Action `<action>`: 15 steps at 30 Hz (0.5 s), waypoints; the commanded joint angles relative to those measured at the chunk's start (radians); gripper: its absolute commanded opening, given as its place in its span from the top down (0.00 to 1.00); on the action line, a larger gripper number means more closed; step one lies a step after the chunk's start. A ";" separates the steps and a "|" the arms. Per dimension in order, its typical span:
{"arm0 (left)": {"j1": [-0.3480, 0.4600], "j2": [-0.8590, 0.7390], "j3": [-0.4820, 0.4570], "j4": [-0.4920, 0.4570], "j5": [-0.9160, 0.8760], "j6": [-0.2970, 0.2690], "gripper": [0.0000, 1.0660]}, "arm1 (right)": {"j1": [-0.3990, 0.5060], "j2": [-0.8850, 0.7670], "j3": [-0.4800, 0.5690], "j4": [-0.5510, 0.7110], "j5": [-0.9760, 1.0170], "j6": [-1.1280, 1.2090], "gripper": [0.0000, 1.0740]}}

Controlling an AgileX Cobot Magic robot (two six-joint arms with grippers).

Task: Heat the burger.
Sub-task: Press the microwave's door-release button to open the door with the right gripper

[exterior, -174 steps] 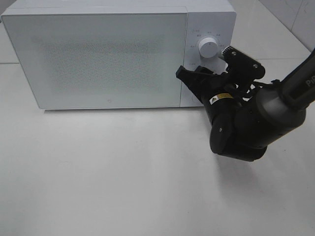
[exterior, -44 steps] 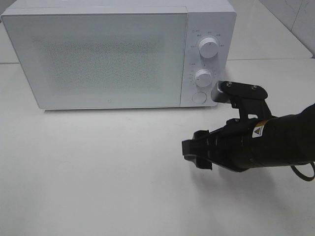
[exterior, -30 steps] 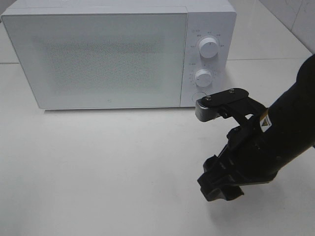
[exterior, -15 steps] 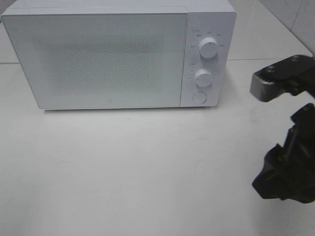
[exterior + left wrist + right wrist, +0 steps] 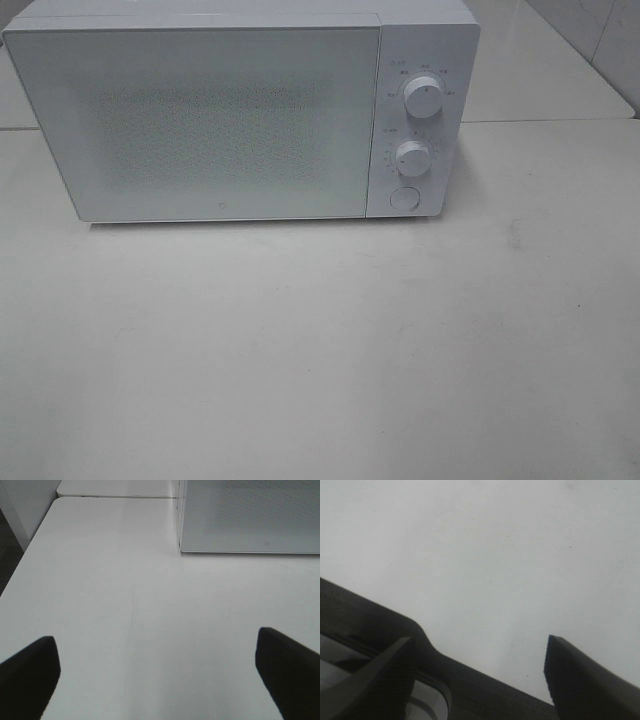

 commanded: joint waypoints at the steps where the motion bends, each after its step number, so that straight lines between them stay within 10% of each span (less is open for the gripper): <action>1: 0.000 -0.019 0.003 -0.001 -0.014 -0.007 0.06 | -0.058 -0.053 0.015 -0.019 0.016 0.014 0.30; 15: 0.000 -0.019 0.003 -0.001 -0.014 -0.007 0.06 | -0.347 -0.364 0.123 0.042 -0.003 -0.191 0.29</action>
